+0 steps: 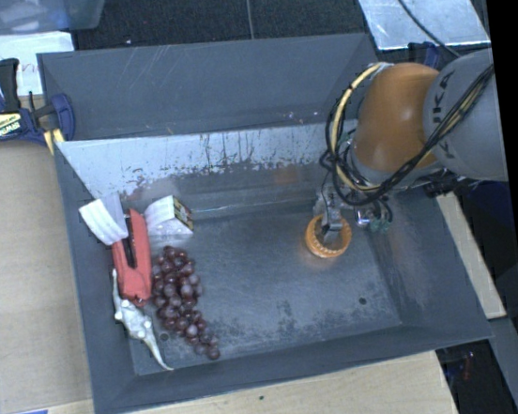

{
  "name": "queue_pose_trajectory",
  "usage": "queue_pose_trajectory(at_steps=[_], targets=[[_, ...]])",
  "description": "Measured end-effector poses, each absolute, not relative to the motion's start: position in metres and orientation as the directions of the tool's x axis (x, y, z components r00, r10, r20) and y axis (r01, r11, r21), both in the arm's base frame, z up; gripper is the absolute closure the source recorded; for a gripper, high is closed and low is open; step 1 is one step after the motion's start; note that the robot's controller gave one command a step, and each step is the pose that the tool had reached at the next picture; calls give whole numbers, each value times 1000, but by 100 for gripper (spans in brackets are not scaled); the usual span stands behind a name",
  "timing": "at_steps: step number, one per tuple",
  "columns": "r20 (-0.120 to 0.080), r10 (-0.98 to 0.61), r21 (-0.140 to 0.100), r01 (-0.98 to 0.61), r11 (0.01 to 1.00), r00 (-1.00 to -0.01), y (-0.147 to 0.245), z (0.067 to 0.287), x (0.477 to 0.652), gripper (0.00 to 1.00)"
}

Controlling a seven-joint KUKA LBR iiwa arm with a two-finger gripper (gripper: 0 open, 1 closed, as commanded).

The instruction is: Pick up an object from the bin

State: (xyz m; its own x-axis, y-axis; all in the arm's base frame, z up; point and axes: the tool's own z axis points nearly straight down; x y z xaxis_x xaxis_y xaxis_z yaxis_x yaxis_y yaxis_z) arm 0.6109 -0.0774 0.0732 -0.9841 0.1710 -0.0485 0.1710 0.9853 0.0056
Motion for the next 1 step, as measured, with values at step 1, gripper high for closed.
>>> queue_pose_trajectory(at_steps=[1], targets=[[-50,185,8,185,983,-981,-67,74,604,100]])
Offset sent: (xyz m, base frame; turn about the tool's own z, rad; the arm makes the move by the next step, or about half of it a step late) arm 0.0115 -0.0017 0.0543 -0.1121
